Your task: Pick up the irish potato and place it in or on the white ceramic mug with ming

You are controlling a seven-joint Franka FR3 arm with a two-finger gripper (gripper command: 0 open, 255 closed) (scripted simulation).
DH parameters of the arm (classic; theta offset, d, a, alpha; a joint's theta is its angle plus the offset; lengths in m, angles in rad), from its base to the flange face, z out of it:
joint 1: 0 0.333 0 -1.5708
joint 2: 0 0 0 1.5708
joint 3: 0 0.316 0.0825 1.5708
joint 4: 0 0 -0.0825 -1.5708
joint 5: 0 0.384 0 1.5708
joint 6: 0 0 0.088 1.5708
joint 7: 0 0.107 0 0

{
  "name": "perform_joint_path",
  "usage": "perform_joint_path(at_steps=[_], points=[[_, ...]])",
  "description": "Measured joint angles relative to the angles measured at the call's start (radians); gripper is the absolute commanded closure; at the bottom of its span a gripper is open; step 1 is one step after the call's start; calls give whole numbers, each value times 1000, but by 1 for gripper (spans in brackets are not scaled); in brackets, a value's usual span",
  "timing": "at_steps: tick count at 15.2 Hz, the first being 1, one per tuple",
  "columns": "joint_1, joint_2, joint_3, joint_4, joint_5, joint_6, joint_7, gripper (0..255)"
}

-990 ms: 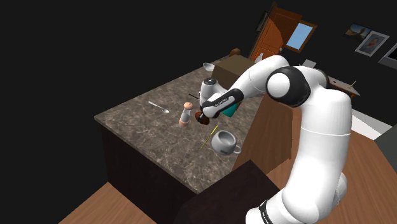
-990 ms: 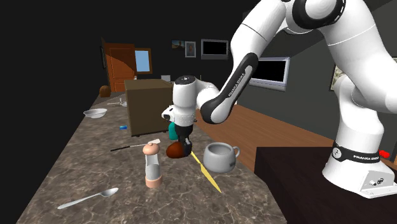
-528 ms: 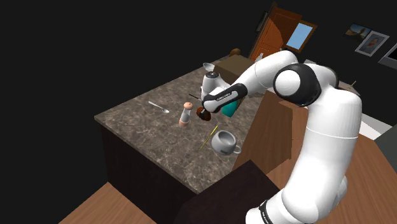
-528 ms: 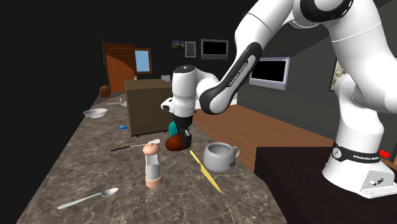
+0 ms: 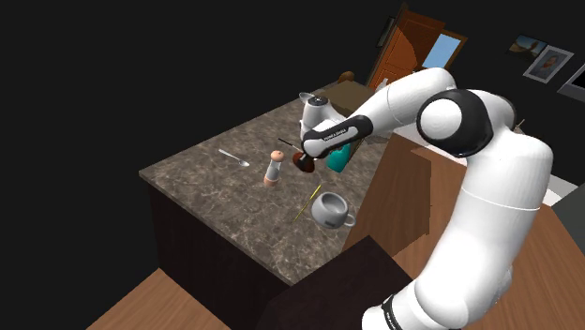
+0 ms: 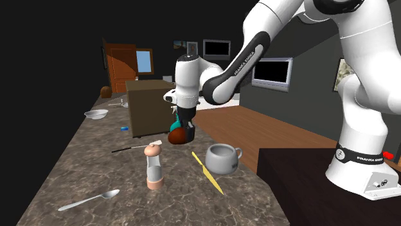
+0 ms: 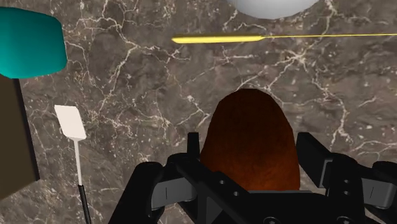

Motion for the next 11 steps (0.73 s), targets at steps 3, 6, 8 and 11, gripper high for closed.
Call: perform_joint_path(at_steps=[3,6,8,11], points=[[-22,-85,-15,-117,-16,40,-14,255],[-48,-153,-37,-225,-40,91,-27,255],[-64,-207,-52,-304,-60,122,-34,255],[-95,-276,-82,-407,-91,169,-56,255]])
